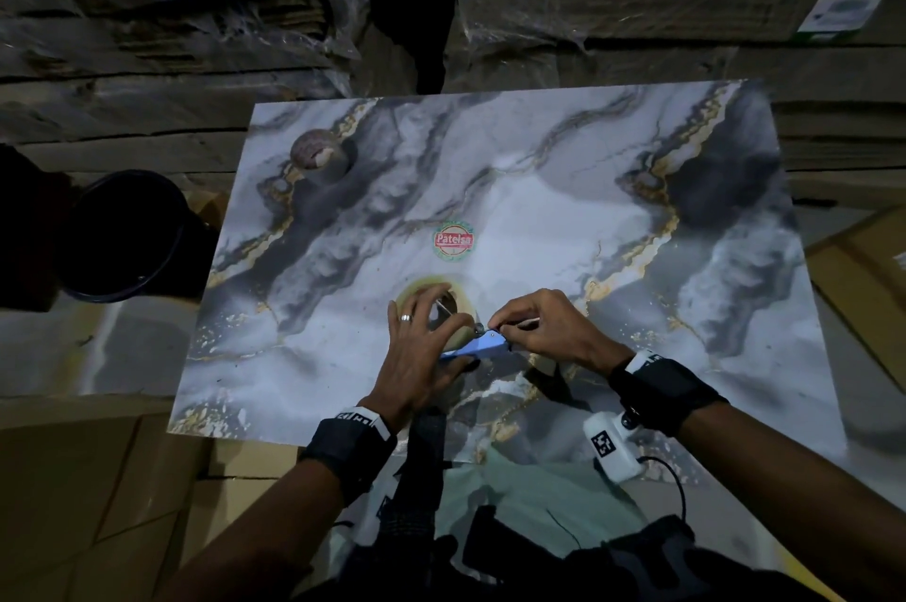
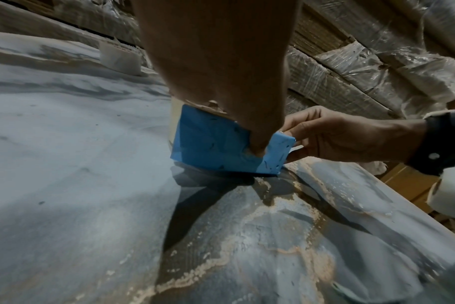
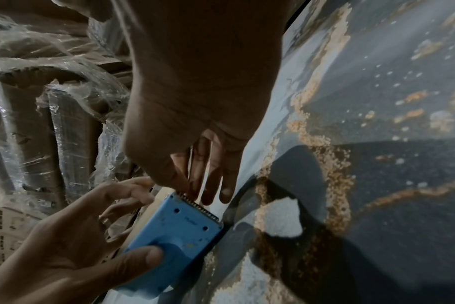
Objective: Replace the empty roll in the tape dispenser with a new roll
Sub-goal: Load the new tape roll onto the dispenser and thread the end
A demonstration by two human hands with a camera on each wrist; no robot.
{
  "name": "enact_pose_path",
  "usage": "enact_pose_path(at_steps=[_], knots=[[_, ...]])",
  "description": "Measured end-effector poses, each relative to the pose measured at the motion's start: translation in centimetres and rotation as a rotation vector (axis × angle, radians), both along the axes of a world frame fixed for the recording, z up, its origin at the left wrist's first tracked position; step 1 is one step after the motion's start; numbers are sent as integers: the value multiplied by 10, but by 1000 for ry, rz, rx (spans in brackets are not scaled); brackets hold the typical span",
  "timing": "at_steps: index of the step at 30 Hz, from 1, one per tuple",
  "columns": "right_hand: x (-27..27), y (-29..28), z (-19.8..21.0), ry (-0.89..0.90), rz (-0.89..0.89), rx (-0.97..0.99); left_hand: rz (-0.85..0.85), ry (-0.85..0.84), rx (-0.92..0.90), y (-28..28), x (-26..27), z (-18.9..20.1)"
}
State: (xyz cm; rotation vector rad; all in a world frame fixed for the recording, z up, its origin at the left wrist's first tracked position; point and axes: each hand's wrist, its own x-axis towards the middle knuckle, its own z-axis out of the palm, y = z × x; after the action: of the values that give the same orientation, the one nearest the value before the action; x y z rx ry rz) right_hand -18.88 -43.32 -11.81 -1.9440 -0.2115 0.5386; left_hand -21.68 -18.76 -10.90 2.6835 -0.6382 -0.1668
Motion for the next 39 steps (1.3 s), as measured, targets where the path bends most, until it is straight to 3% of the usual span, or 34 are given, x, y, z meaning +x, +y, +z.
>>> enact_pose_path(at_steps=[11,21,27,39], knots=[[10,0,1,-35,193,-77,46,-36,-67,-7,-12,-8],[12,-4,2,-275,329,-159,51,-49,-112,-14,-22,-2],[5,-2,0,-402,509,-192,-13,-59,-72,-20,-32,-1],[-5,-10,-14,-404,469,-176,-18,-60,-208,-15,-30,-10]])
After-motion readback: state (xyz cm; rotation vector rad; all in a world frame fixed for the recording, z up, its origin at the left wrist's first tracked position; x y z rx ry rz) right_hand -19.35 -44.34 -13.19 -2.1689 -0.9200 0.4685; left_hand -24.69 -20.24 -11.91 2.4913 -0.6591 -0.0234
